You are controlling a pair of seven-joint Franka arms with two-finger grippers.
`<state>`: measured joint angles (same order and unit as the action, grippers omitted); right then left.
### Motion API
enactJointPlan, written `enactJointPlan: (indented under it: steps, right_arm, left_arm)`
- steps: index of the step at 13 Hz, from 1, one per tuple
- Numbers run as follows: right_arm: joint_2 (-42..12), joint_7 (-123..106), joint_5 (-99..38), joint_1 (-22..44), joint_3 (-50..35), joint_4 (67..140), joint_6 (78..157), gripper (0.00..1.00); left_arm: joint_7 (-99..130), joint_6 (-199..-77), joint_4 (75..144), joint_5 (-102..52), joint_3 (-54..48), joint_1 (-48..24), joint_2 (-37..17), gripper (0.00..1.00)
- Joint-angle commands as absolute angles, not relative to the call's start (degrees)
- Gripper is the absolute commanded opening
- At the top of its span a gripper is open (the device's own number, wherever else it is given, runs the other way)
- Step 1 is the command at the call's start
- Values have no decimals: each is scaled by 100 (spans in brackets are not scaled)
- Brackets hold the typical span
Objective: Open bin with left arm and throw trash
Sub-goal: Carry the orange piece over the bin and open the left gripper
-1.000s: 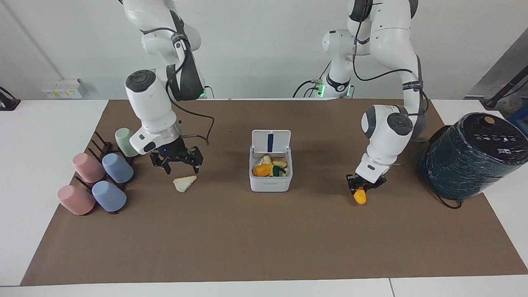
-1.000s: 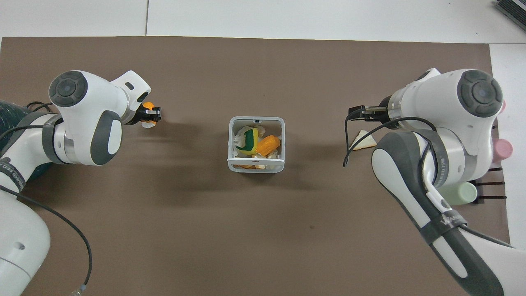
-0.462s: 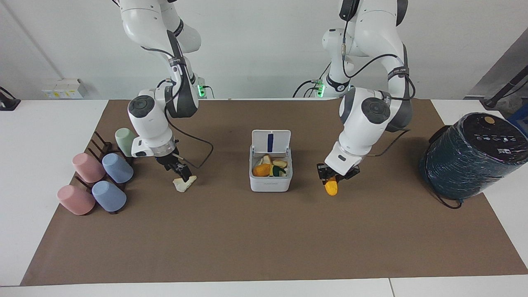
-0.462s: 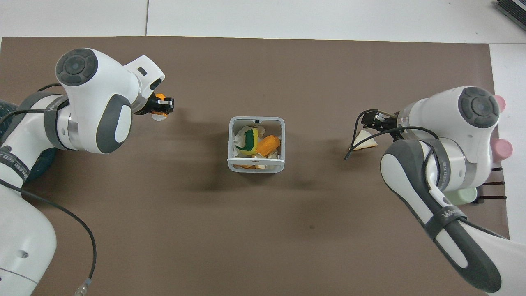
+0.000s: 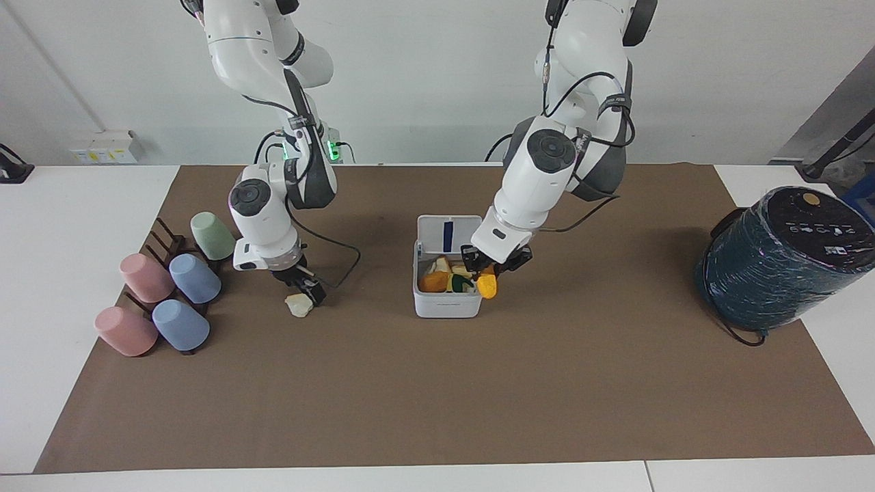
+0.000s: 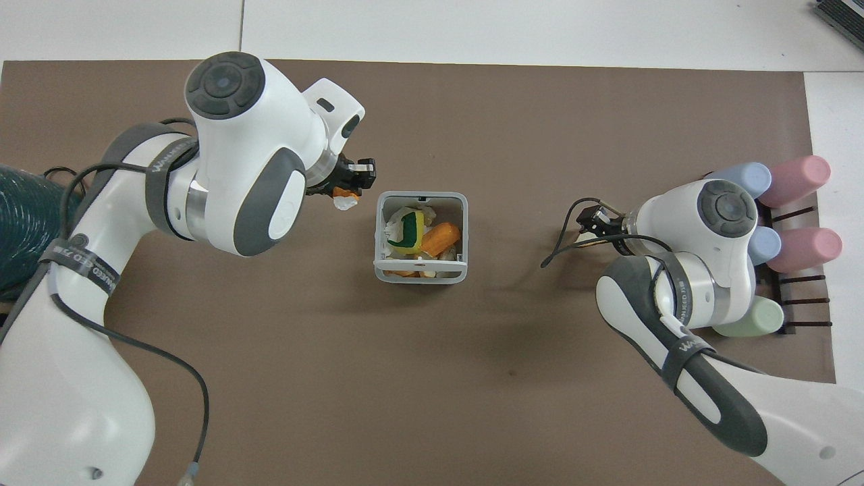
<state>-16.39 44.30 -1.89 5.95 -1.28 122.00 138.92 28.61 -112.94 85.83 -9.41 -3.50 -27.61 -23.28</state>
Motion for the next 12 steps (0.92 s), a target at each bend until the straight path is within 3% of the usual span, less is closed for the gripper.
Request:
enactJointPlan:
  steps: [1, 3, 4, 5, 6, 7, 10, 12]
  right_arm:
    - [-1714, 4597, -62, 711, -150, 12217, 13992, 83]
    - [-1723, 4535, -35, 721, -149, 12173, 13914, 0]
    - [-1714, 4535, -35, 729, -149, 12086, 13835, 0]
    - [-1705, 4509, -26, 721, -149, 12033, 13712, 0]
    - [-1679, 4439, -26, 729, -149, 11954, 13580, 0]
    - [-1653, 4334, -26, 721, -149, 11884, 13449, 0]
    - [-1486, 4289, -18, 729, -176, 11769, 13132, 0]
    - [-1372, 4272, -9, 764, -176, 11672, 12904, 0]
  left_arm:
    - [2962, -11250, 8543, -1107, -272, -2970, -2391, 0]
    - [2988, -11259, 8630, -1134, -264, -3102, -2347, 0]
    - [2988, -11267, 8648, -1134, -272, -3111, -2338, 0]
    - [2988, -11259, 8657, -1134, -272, -3129, -2338, 16]
    - [2980, -11259, 8657, -1134, -272, -3155, -2338, 41]
    - [2979, -11233, 8640, -1134, -264, -3155, -2338, 55]
    - [2979, -11163, 8570, -1064, -264, -3138, -2347, 65]
    - [2979, -10996, 8543, -1063, -237, -3112, -2347, 67]
